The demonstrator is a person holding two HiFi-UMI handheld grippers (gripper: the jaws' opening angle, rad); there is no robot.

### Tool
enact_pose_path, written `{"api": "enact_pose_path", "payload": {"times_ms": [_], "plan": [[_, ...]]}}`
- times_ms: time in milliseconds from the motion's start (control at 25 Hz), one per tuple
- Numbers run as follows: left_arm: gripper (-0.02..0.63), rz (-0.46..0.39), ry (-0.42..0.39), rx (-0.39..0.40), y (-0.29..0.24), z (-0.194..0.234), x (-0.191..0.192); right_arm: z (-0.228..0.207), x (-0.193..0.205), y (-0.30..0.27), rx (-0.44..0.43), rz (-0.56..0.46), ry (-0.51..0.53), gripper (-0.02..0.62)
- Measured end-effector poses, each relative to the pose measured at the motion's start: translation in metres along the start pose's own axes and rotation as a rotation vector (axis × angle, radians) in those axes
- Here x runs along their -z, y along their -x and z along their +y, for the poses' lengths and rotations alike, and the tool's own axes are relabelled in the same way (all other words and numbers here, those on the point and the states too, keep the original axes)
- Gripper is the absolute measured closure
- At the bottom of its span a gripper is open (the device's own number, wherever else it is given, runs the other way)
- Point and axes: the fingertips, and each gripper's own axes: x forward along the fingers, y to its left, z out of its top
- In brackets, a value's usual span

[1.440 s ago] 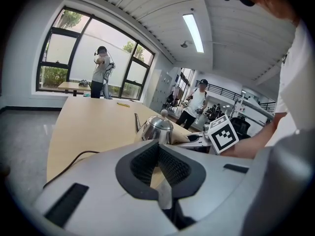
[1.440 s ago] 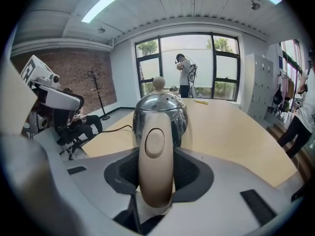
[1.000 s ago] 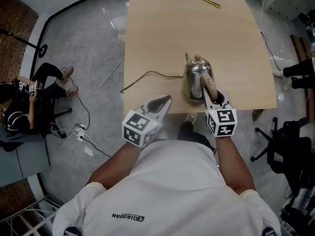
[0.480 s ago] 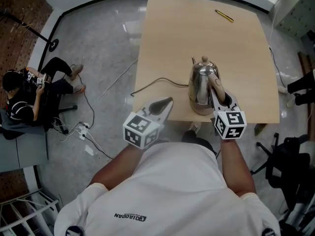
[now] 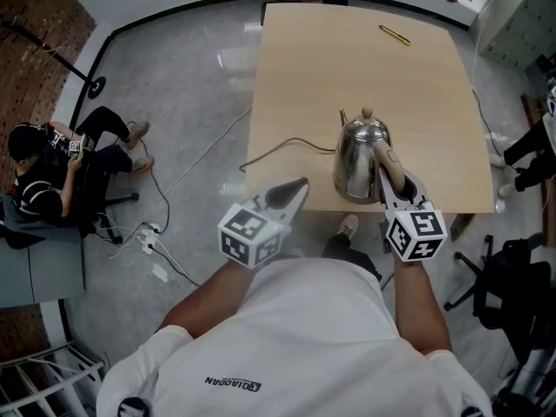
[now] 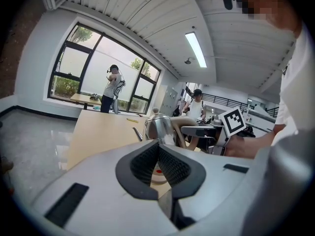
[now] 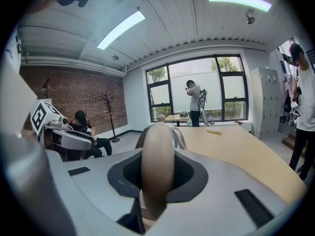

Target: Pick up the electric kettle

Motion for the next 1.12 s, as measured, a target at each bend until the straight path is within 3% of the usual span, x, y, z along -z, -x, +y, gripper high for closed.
{"api": "enact_pose_path", "payload": {"times_ms": [320, 600, 1120], "plan": [[0.611, -0.004, -0.013, 0.024, 0.025, -0.008, 0.005, 0.029, 0.008, 0.028, -0.011, -0.005, -0.053, 0.508], [0.611, -0.028, -0.021, 0.029, 0.028, -0.021, 0.002, 0.042, 0.004, 0.042, -0.042, -0.010, -0.008, 0.508], [0.611, -0.073, -0.014, -0.039, 0.016, -0.060, 0.002, 0.020, 0.001, 0.086, -0.096, -0.040, 0.005, 0.508]]}}
